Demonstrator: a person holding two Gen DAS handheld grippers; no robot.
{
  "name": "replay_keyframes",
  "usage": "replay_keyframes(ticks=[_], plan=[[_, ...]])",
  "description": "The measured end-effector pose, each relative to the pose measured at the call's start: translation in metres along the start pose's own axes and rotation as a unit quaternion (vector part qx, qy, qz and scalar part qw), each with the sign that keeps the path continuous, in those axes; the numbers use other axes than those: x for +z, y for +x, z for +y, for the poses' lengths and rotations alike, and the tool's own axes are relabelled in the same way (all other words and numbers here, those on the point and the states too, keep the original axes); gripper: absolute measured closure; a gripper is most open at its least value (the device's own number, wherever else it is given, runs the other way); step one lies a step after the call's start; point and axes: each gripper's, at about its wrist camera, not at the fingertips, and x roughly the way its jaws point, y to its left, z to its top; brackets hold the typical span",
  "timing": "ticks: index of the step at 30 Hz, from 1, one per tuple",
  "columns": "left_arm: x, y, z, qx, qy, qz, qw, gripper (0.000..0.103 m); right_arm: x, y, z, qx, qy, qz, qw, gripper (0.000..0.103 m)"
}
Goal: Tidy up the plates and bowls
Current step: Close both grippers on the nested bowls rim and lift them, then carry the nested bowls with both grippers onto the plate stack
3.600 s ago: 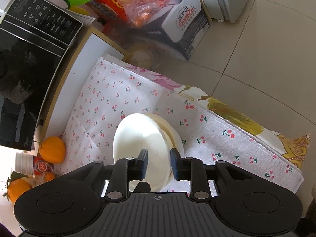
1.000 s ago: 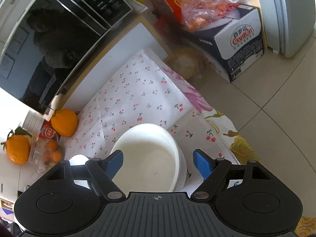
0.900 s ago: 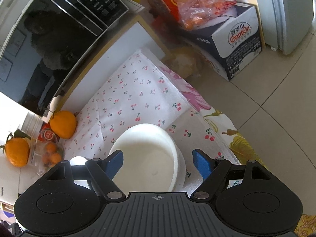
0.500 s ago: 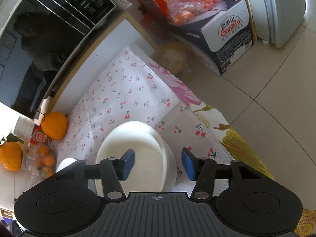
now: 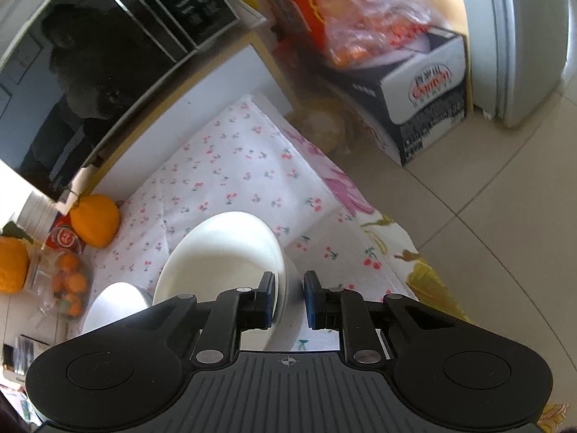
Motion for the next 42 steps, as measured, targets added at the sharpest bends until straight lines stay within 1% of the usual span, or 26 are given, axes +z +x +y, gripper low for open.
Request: replay_keyframes(ticks=[5, 9, 17, 29, 35, 42], plan=[[0.004, -0.016, 0.005, 0.003, -0.001, -0.014, 0.9999, 0.033, 0.003, -0.012, 0.015, 0.014, -0.013, -0.01, 1.0, 0.086], [0.005, -0.029, 0.012, 0.006, -0.002, -0.016, 0.9999, 0.033, 0.002, -0.019, 0.03, 0.024, -0.026, -0.013, 0.999, 0.085], [-0.001, -0.052, 0.027, 0.023, -0.001, -0.011, 0.9997, 0.033, -0.007, -0.019, 0.06, 0.045, -0.036, 0.001, 0.998, 0.085], [-0.014, -0.078, 0.065, 0.045, -0.01, 0.003, 0.9989, 0.032, -0.03, 0.0, 0.103, 0.075, -0.04, 0.029, 0.996, 0.085], [-0.025, -0.08, 0.083, 0.05, -0.019, 0.016, 0.9985, 0.032, -0.044, 0.012, 0.121, 0.075, -0.057, 0.044, 0.995, 0.085], [-0.031, -0.082, 0.09, 0.054, -0.031, 0.023, 0.9978, 0.032, -0.054, 0.023, 0.133, 0.073, -0.068, 0.051, 0.994, 0.085]])
